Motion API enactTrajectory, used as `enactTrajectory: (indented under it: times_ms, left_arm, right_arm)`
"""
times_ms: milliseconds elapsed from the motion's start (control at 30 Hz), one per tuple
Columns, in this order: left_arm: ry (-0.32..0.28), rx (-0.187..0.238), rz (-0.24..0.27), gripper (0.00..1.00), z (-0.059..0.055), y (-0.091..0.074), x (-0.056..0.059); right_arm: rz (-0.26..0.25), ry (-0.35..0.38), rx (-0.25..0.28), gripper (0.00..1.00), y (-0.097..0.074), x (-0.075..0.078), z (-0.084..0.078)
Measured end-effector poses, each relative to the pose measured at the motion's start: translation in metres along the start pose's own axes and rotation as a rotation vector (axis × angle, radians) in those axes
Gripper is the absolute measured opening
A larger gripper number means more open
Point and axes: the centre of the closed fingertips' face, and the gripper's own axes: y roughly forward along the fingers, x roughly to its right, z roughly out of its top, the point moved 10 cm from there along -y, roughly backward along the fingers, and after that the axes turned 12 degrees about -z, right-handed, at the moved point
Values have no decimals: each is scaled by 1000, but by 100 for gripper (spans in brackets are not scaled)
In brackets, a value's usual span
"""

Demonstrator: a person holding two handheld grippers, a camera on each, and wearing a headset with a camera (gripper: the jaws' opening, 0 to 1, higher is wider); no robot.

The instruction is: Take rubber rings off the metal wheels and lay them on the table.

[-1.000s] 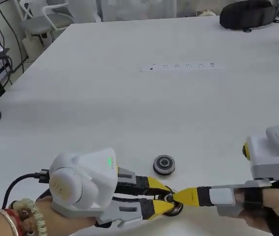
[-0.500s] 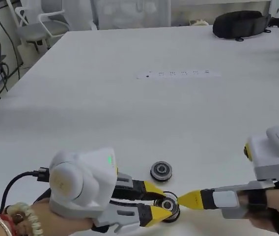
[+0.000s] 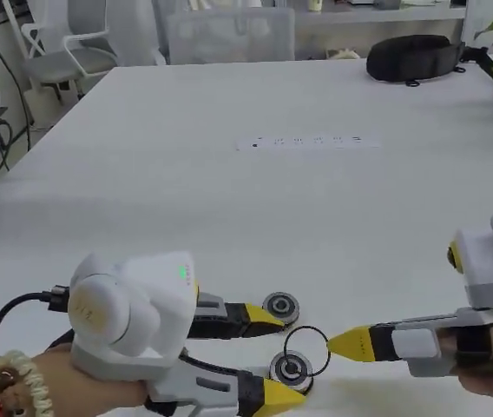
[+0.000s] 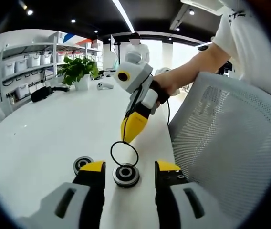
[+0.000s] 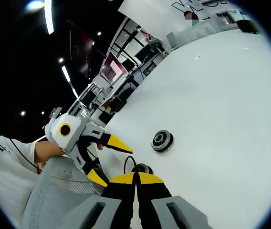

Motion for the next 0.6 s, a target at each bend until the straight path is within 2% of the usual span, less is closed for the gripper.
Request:
enactTrajectory:
  times_ms: [167,267,400,500,600]
  left_arm:
    - [-7,-4,-4,42,5,-10,0]
    - [14,-34,3,45,10,-18,-2]
    - [9,-21,10,46,19,-31,-2]
    - [20,-17,36,47,25,-43,-2]
    - [32,-12,71,52,25,-53,-1]
  right_arm:
    - [-2,0,0,0,-8,-2,-1]
    - [-2,-7,3,0,-14,-4,0]
    - [-8,-25,15,0,-22,-6,2]
    - [-11,-27,26,0,-29,-6,5]
    - [-17,-37,40,0,-36,-7,8]
